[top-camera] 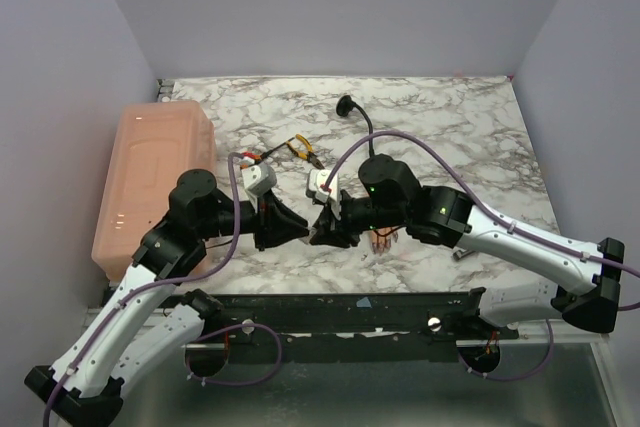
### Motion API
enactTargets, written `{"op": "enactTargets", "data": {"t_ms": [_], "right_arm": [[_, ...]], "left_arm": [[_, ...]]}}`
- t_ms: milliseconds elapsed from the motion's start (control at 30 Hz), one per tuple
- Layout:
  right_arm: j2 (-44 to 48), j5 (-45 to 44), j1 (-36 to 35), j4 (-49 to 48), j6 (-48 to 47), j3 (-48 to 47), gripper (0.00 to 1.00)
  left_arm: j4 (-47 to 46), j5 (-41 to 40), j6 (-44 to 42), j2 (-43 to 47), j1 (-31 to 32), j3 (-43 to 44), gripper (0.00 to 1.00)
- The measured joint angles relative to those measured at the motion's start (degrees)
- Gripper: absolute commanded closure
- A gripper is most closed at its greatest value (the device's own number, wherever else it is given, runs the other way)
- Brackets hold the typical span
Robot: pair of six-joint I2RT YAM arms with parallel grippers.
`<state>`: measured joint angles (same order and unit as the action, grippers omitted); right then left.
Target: Paint the nails
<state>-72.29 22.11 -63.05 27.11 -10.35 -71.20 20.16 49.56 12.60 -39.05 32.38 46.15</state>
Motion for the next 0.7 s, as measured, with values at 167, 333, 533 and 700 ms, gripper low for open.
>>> {"op": "enactTargets", "data": {"t_ms": [167,333,533,700], "right_arm": [[0.0,-7.3,0.0,-4.0,0.9,1.3,1.00],[-1.3,-13.8,0.0,-7.4,1.3,2.3,1.00],[-2.8,-17.2,0.0,-11.0,1.3,3.4,1.00],[-2.9,-18.3,0.0,-12.9,1.3,3.9,1.00]], "left_arm": [[1.8,-10.6,9.2,-2.4,0.0,2.9,1.00],[3.7,-20.4,18.0,-5.7,0.0,5.1,1.00],[5.9,-26.9,23.2,-7.2,0.0,6.0,0.87],[6.3,-28.6,24.2,-7.0,0.0,6.5,0.55]]}}
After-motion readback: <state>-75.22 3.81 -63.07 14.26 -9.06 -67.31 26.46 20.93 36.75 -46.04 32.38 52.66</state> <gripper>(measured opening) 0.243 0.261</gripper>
